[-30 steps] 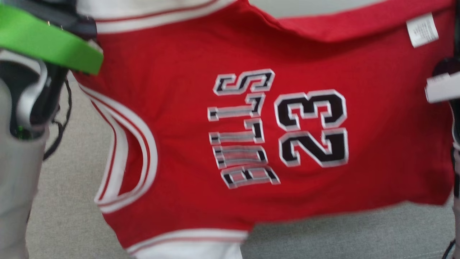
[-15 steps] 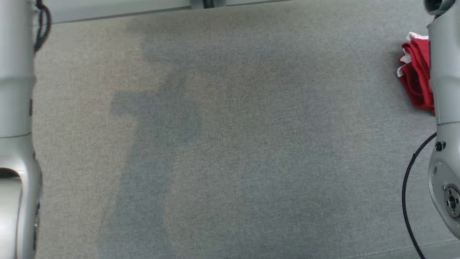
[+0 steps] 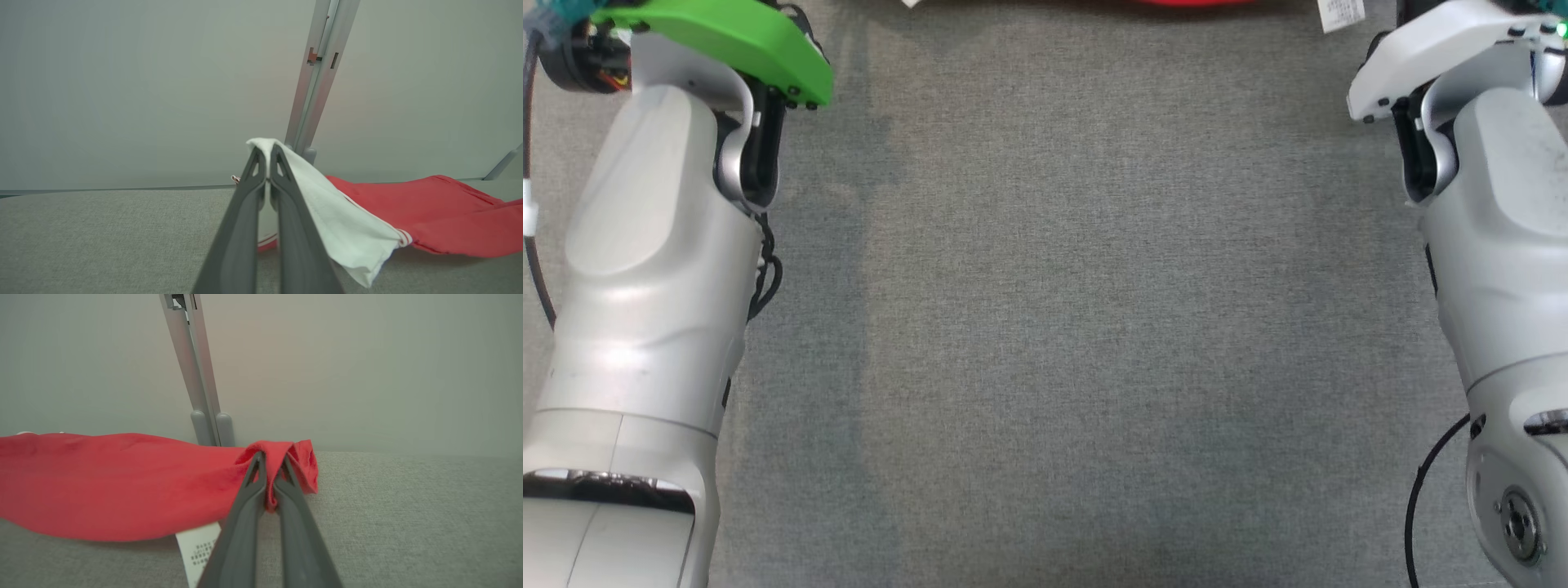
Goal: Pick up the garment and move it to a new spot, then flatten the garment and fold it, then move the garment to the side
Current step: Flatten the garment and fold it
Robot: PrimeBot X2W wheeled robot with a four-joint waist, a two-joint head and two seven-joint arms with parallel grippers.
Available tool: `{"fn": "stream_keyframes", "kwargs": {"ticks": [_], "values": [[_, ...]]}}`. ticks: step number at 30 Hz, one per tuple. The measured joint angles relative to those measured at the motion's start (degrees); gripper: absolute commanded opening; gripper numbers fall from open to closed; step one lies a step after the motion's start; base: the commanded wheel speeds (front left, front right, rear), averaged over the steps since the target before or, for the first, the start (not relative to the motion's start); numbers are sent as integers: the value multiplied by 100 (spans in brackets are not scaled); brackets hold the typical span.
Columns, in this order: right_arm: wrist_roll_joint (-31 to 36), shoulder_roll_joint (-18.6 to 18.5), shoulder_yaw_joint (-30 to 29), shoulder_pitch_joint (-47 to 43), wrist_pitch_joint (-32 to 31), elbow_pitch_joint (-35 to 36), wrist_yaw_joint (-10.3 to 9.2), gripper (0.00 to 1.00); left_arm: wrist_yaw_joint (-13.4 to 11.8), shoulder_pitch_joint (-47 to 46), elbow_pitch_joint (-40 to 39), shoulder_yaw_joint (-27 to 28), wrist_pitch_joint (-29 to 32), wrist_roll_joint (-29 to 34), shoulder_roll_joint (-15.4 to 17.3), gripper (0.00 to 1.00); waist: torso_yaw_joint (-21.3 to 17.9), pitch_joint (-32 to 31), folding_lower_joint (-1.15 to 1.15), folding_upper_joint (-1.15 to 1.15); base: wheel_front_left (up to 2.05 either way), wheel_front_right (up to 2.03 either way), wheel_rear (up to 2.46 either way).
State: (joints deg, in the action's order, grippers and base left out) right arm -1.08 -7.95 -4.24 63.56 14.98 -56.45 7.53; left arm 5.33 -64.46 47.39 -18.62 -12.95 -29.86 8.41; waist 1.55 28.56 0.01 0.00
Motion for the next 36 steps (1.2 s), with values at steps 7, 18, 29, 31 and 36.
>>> {"fn": "stream_keyframes", "kwargs": {"ticks": [7, 18, 29, 31, 36], "values": [[-859, 57, 163, -1105, 2, 954, 0, 0, 121, 936, -544, 230, -175, -302, 159, 0, 82, -91, 0, 0, 0, 0, 0], [-1648, 151, 252, -3335, 7, 2471, 0, 0, -41, 3757, -2186, 527, -201, -411, 68, 0, -7, -1020, -1, 0, 0, 0, 0], [-1900, 272, 13, -5670, 7, 3723, 0, 0, -594, 6352, -3945, 328, -43, -404, -37, 0, 48, -2248, -2, 0, 0, 0, 0], [-1945, 309, -2, -6016, 7, 3895, 0, 0, -713, 6655, -4308, 328, 67, -389, 30, 0, 73, -2443, -2, 0, 0, 0, 0], [-1996, 378, -27, -6752, -54, 4352, 0, 0, -968, 7270, -5124, 243, 436, -267, 268, 0, 157, -2837, -2, 0, 0, 0, 0]]}}
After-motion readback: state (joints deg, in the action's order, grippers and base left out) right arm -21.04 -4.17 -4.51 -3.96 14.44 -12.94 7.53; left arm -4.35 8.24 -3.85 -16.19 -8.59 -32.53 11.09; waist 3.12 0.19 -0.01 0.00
